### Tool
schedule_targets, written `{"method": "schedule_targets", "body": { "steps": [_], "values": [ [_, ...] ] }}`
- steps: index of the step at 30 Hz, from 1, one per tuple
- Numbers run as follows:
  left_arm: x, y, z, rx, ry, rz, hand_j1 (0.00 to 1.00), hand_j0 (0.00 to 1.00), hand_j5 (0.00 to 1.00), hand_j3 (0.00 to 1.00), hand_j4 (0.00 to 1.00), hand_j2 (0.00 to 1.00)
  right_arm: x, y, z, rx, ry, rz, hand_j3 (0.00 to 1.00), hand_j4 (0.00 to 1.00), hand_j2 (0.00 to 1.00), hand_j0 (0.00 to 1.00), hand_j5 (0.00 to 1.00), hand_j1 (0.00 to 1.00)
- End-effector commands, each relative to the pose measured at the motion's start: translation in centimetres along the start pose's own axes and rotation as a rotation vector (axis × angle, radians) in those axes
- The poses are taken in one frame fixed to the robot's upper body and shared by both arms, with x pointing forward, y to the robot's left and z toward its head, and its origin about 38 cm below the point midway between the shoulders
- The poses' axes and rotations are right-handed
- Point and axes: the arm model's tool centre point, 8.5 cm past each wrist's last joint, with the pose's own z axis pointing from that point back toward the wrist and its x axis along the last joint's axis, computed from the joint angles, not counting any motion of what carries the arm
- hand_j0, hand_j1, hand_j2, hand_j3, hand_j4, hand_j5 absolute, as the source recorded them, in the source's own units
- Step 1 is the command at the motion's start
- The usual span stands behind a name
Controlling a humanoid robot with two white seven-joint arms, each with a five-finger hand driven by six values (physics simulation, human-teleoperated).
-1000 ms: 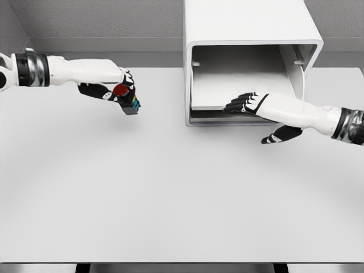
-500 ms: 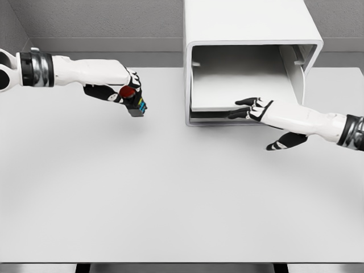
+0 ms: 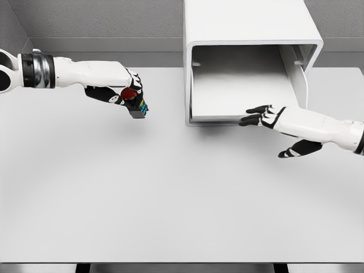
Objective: Slide open multi-storey tabletop storage cabinets and put open load switch and slide close multi-storey tabletop storage cabinets
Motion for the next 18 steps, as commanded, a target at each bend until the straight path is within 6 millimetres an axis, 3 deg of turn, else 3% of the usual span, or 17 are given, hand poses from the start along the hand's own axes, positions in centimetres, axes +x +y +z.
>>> {"method": "schedule_targets", "body": {
  "steps": [1, 18],
  "values": [
    [0.1, 0.1, -0.1, 0.004, -0.004, 0.005, 0.39, 0.39, 0.39, 0.39, 0.39, 0.39, 0.1, -0.3, 0.4, -0.003, 0.002, -0.002, 1.00, 1.00, 1.00, 1.00, 1.00, 1.00],
    [0.8, 0.5, 0.1, 0.008, -0.020, -0.011, 0.39, 0.39, 0.39, 0.39, 0.39, 0.39, 0.2, 0.0, 3.2, -0.002, 0.041, -0.052, 1.00, 1.00, 1.00, 1.00, 1.00, 1.00]
  ]
}}
